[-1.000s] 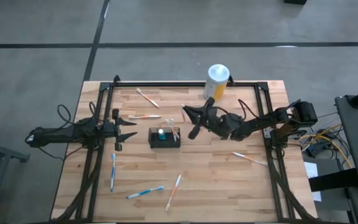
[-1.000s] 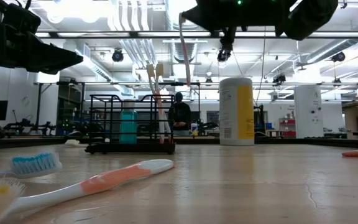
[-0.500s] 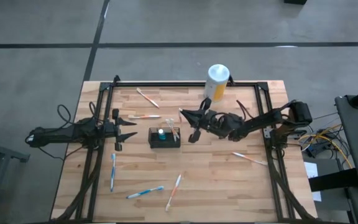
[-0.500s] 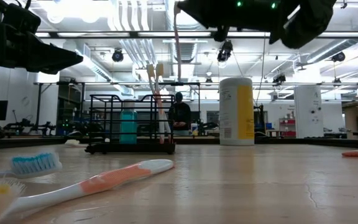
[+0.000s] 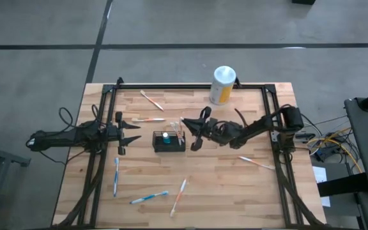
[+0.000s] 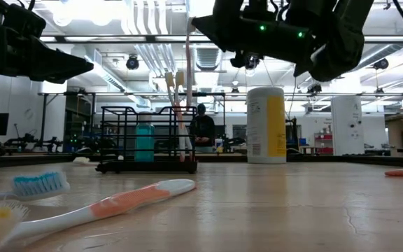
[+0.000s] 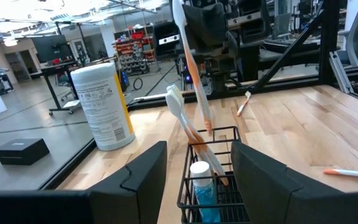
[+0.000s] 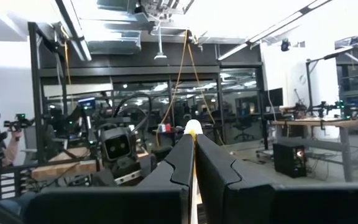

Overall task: Pick & Place toothbrushing station
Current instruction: Put the orange toothbrush into the right section of the wire organizer

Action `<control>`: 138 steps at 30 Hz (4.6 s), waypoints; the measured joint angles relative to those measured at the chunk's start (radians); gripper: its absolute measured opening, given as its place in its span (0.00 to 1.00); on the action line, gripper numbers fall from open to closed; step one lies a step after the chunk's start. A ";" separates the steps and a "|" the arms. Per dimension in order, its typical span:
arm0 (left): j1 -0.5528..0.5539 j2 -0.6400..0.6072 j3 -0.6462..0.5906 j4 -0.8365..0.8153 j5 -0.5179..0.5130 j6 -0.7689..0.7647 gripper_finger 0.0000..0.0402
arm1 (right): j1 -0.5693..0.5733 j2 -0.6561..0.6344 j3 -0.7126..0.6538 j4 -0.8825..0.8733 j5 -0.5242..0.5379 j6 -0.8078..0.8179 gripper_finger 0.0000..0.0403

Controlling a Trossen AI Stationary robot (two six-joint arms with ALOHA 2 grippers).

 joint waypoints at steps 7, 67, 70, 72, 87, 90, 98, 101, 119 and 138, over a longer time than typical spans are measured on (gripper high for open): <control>0.000 0.000 0.000 0.000 0.000 0.000 0.46 | 0.000 0.042 -0.001 0.005 -0.003 0.007 0.02; 0.000 0.000 0.000 0.000 0.000 0.000 0.47 | 0.021 0.135 -0.030 -0.063 -0.044 0.239 0.04; 0.000 0.000 0.000 0.000 0.000 0.000 0.46 | 0.021 0.135 -0.030 -0.057 -0.044 0.239 0.07; 0.000 0.000 0.000 0.000 0.000 0.000 0.46 | 0.021 0.135 -0.030 -0.047 -0.045 0.239 0.10; 0.000 0.000 0.000 0.000 0.000 0.000 0.46 | 0.021 0.135 -0.029 -0.041 -0.045 0.208 0.28; 0.000 0.000 0.000 0.000 0.000 0.000 0.47 | 0.021 0.132 -0.024 -0.040 -0.045 0.197 0.30; 0.000 0.000 0.000 0.000 0.000 0.000 0.46 | 0.021 0.072 -0.014 -0.036 -0.040 0.040 0.31; 0.000 0.000 0.000 0.000 0.000 0.000 0.46 | 0.021 0.041 -0.014 -0.051 -0.039 -0.004 0.31; 0.000 0.000 0.000 0.000 0.000 0.000 0.46 | 0.027 -0.090 -0.013 -0.248 0.129 -0.006 0.31; 0.000 0.000 0.000 0.000 0.000 0.000 0.47 | 0.116 -0.653 0.096 -1.595 0.391 0.578 0.29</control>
